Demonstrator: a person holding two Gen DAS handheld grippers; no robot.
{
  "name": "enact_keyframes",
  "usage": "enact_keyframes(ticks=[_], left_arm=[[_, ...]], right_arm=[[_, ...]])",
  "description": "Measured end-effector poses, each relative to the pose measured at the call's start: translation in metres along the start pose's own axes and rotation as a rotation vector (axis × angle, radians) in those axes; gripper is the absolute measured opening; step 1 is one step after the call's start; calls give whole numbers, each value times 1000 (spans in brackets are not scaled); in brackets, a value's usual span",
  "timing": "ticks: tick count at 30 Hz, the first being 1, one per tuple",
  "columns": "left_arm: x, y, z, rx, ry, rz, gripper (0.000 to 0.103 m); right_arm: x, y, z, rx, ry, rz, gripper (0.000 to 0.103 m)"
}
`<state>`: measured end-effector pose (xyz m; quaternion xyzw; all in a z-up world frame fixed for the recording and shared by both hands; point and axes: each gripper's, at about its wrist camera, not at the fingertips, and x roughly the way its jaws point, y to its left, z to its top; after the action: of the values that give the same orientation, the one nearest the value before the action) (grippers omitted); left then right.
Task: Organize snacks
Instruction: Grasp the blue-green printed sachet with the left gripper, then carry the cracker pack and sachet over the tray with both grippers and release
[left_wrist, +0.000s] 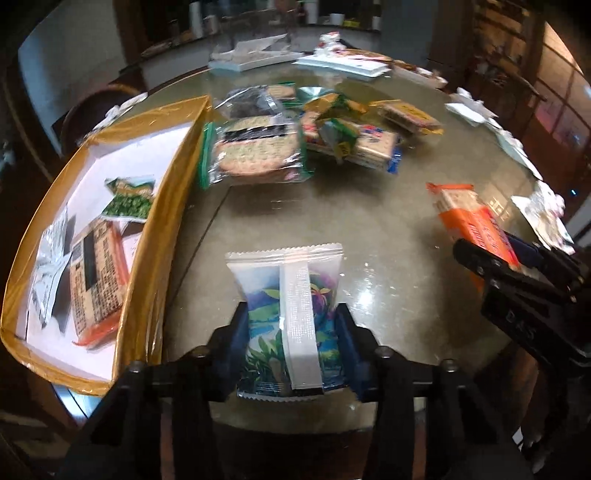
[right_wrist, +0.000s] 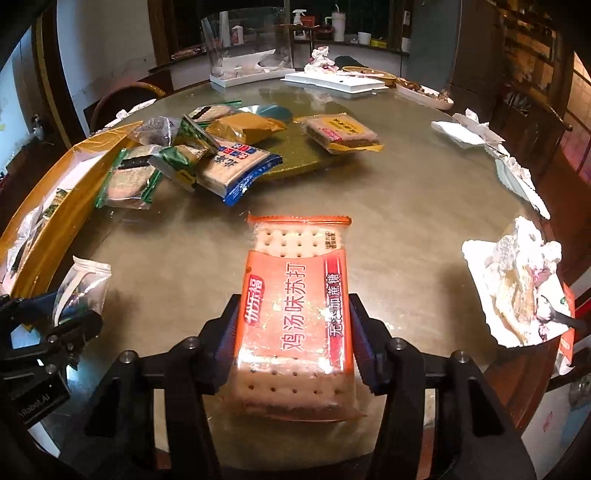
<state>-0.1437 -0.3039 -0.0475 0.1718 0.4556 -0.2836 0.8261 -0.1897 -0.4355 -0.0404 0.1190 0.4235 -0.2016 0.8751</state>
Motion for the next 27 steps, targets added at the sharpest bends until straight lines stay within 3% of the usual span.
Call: enact_keyframes(ticks=[2,6,10,17,22,27], left_arm=[[-3,4,-3,-23,-11,-67,40],[-7,10,-6,-73,-21,-149,38],[-16,17,-5,-127,-58,-211,38],[-28,19,-8,-140,-100,-246,36],[-53,41,-7,-189,-165,-275,35],[-79,76,0,-244,-251,-246,35]], right_arm=[[-2,-2,-2,18,-12,16,55],[-9,-8,-8,79,-30,173,55],[-13,-8,-12,111,-33,249,55],[-29,3,-10,123,-95,309,55],[-42,20,0,109,-132,364,55],[-52,51,17,66,-149,448,55]])
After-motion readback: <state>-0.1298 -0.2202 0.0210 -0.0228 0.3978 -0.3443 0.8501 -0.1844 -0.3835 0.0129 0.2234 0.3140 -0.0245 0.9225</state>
